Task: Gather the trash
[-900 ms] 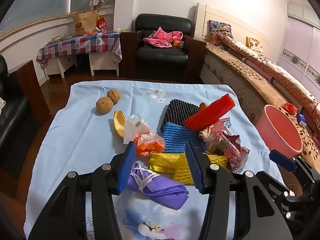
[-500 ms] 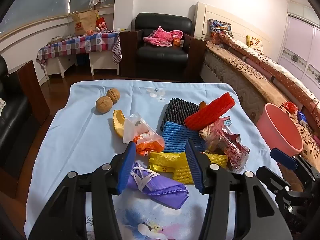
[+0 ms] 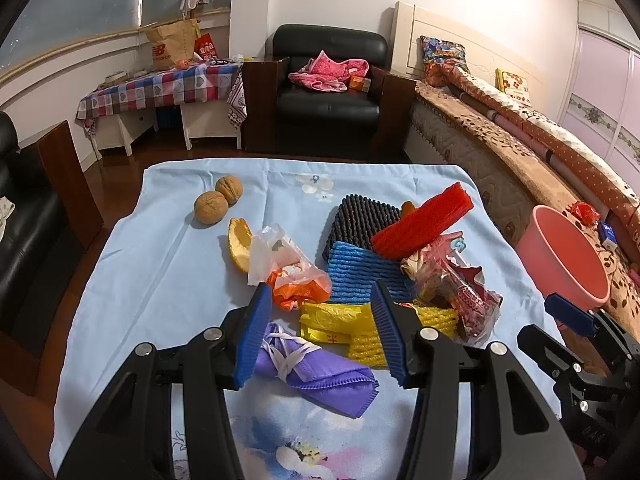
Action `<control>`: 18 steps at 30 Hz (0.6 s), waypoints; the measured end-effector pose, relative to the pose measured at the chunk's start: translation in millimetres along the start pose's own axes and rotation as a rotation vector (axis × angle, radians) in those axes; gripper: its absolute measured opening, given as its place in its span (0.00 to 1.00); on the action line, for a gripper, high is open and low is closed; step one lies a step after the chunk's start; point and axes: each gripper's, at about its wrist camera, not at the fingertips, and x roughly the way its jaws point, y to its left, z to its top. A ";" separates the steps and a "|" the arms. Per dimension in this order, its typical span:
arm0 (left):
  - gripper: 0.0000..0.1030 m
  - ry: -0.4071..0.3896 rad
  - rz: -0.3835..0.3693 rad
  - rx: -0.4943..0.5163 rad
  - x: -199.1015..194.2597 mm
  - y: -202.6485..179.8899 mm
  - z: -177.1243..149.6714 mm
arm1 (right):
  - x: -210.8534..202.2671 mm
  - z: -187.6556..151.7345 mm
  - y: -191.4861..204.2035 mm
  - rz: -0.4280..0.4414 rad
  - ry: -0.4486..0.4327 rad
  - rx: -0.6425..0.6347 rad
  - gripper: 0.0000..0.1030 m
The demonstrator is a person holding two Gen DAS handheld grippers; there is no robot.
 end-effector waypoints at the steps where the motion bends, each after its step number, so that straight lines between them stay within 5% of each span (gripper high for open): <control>1: 0.50 0.000 0.000 -0.001 -0.2 0.2 -0.2 | 0.3 -0.5 -0.5 -0.001 -0.001 0.001 0.63; 18: 0.50 0.005 0.004 0.003 0.9 -2.3 0.7 | 0.7 -0.2 -6.0 -0.012 -0.004 0.020 0.63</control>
